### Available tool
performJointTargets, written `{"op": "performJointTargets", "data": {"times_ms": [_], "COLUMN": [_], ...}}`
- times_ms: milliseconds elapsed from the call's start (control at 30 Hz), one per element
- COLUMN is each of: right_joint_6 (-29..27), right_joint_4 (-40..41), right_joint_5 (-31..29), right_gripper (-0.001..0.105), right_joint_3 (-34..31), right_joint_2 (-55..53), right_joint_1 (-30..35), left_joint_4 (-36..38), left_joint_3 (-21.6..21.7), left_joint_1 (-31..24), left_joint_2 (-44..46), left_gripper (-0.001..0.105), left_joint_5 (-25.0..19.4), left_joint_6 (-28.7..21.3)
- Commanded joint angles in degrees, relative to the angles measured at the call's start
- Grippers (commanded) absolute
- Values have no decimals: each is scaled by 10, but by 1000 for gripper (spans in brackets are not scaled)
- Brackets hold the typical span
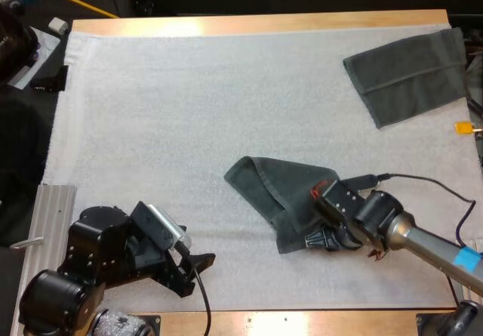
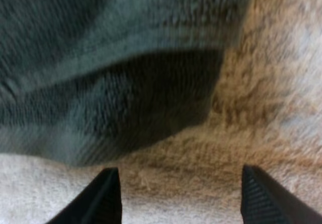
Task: Pick towel from pile, fold and stack
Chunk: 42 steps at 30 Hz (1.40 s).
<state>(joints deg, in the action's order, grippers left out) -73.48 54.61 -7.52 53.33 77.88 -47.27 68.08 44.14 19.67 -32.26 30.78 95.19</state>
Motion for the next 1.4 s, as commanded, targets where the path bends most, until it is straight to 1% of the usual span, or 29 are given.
{"op": "performJointTargets", "data": {"times_ms": [0, 67, 167, 267, 433, 533, 800, 900, 1033, 1300, 1333, 1367], "right_joint_6": [25, 21, 49, 60, 63, 67, 89, 84, 95, 114, 116, 117], "right_joint_4": [-26, -21, -57, -91, -143, -166, -210, -212, -238, -271, -271, -272], "right_joint_5": [12, 0, 0, 21, 72, 88, 118, 109, 108, 109, 108, 107], "right_gripper": [50, 50, 50, 50, 50, 50, 50, 50, 50, 44, 41, 37], "right_joint_3": [-25, -22, -54, -72, -95, -105, -112, -110, -111, -111, -110, -111], "right_joint_2": [-6, -5, -10, -11, -14, -12, 14, 10, 33, 65, 65, 65], "right_joint_1": [-11, -8, -7, 1, 36, 52, 69, 66, 67, 68, 68, 69], "left_joint_4": [-6, -4, -7, -6, -6, -7, -7, -6, -7, -8, -9, -9], "left_joint_3": [-4, -4, -13, -19, -20, -19, -14, -17, -19, -18, -18, -17], "left_joint_1": [8, 4, 4, 4, 4, 5, 4, 7, 6, 5, 5, 5], "left_joint_2": [-7, -4, -4, -5, -8, -8, -10, -9, -9, -10, -10, -10], "left_gripper": [71, 71, 71, 71, 70, 70, 70, 71, 70, 70, 70, 70], "left_joint_5": [5, 7, 8, 10, 12, 14, 17, 15, 16, 15, 15, 16], "left_joint_6": [-2, 2, 3, 2, 3, 2, 2, 0, 0, -1, -1, 0]}}
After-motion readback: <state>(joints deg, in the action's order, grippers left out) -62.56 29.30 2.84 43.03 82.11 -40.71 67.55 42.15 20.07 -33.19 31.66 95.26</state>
